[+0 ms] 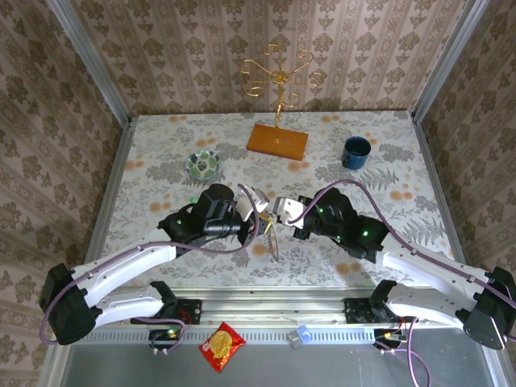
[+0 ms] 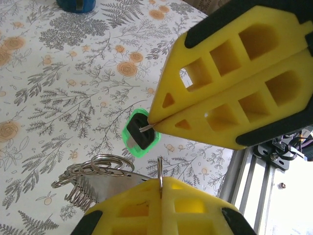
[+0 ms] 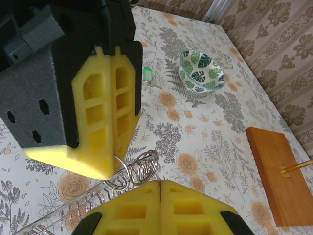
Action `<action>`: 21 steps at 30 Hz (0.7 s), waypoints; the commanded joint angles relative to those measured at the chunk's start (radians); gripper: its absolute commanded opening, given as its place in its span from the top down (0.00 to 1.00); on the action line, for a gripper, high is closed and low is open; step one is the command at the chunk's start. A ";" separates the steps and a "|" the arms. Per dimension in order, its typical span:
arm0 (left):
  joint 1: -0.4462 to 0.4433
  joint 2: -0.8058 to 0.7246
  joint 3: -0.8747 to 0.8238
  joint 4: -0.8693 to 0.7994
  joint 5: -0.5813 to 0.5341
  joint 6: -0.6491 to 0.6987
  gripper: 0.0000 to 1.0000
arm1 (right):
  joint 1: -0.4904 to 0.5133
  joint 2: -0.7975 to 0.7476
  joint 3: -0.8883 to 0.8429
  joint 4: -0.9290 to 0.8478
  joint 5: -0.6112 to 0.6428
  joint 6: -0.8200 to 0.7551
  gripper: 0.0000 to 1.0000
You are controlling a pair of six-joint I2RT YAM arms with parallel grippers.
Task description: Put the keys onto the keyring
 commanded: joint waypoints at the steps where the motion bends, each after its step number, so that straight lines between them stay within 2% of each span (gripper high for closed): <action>1: 0.006 0.002 0.045 0.018 0.035 -0.032 1.00 | 0.018 0.012 0.005 0.032 0.006 -0.025 1.00; 13: 0.009 0.005 0.037 0.022 0.015 -0.041 1.00 | 0.031 -0.005 -0.008 0.018 0.036 -0.038 1.00; 21: 0.012 0.005 0.037 0.024 0.012 -0.041 1.00 | 0.042 -0.013 -0.008 -0.009 0.012 -0.038 1.00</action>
